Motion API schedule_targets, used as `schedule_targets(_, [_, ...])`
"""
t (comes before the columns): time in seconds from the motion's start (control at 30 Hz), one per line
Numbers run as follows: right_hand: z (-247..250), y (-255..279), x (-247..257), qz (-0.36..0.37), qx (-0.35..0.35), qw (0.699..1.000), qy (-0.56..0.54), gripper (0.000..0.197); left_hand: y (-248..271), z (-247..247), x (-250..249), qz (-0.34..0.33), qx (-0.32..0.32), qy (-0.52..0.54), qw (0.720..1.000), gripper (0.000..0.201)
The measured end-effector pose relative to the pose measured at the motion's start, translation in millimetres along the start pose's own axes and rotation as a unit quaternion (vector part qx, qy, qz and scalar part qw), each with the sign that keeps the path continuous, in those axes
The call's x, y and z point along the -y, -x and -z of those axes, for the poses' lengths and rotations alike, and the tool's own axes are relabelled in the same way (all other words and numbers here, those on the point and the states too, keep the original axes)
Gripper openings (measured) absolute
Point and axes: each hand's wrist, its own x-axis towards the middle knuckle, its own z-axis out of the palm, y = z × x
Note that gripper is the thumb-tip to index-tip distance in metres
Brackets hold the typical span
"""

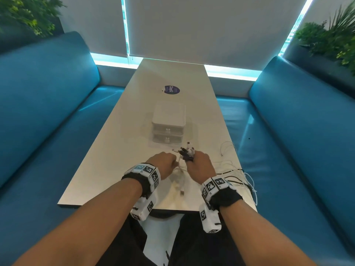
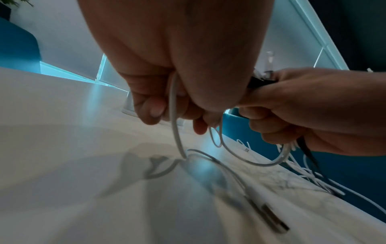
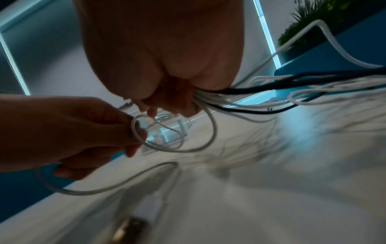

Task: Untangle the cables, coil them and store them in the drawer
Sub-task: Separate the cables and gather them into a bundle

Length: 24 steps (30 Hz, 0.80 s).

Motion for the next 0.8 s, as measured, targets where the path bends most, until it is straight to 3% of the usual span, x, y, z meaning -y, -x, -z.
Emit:
schedule_targets(0.3, [-13.9,-5.0,7.7,-0.074,0.096,0.993,0.002,0.023,1.5,0.6,11.4,0.005,-0.004,0.16,0.987,0.019])
schedule_targets(0.4, [-16.4,-6.2,1.9,-0.077,0.073,0.993,0.051,0.025,1.2,5.5,15.8,0.006,-0.007,0.181,0.983,0.021])
schedule_targets(0.6, [0.1,-5.6,-27.7,-0.175,0.016,0.978,0.11,0.022,4.6,17.6,38.4,0.028,-0.012,0.171,0.985,0.028])
schedule_targets(0.8, [0.2,-4.6,-22.0,-0.139,-0.041,0.989,0.005,0.023,-0.9,5.2,38.6,0.081,-0.037,0.044,0.995,0.026])
